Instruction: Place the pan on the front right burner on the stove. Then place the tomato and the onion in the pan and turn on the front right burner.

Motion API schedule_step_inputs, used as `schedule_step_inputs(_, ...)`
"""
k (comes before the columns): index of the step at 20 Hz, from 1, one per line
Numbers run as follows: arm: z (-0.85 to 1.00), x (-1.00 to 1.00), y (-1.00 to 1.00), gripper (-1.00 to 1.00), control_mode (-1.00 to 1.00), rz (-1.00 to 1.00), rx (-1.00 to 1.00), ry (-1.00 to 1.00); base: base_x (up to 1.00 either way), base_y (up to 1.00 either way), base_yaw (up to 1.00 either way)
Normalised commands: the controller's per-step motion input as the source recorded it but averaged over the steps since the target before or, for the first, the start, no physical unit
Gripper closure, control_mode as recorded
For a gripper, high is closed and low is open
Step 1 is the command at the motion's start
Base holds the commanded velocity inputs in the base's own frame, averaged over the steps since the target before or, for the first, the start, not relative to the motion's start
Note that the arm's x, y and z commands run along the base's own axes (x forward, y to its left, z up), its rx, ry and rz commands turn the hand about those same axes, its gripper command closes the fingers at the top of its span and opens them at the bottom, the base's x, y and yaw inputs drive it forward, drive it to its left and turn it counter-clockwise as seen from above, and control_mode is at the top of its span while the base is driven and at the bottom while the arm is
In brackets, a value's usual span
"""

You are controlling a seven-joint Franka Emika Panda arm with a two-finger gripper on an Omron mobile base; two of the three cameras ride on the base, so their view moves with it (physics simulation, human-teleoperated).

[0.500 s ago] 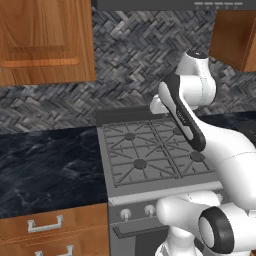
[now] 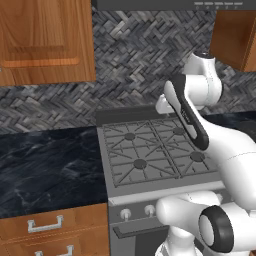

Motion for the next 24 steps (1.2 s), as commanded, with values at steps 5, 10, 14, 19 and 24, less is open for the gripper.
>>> schedule_step_inputs(5,0.00,0.00,-0.42,-1.00,-1.00,-0.02,0.00,0.00,0.00,0.00,0.00)
schedule_step_inputs(10,0.00,-0.02,-0.52,-1.00,-1.00,-0.03,0.00,0.00,0.00,0.00,0.00)
schedule_step_inputs(14,0.00,-0.20,-0.59,-1.00,-1.00,-0.04,0.00,0.00,0.00,0.00,0.00)
schedule_step_inputs(19,0.00,-0.29,-0.58,-1.00,-1.00,-0.04,0.00,0.00,0.00,0.00,0.00)
schedule_step_inputs(24,0.00,-0.39,-0.48,-1.00,-1.00,-0.02,0.00,-0.01,0.00,0.00,0.00)
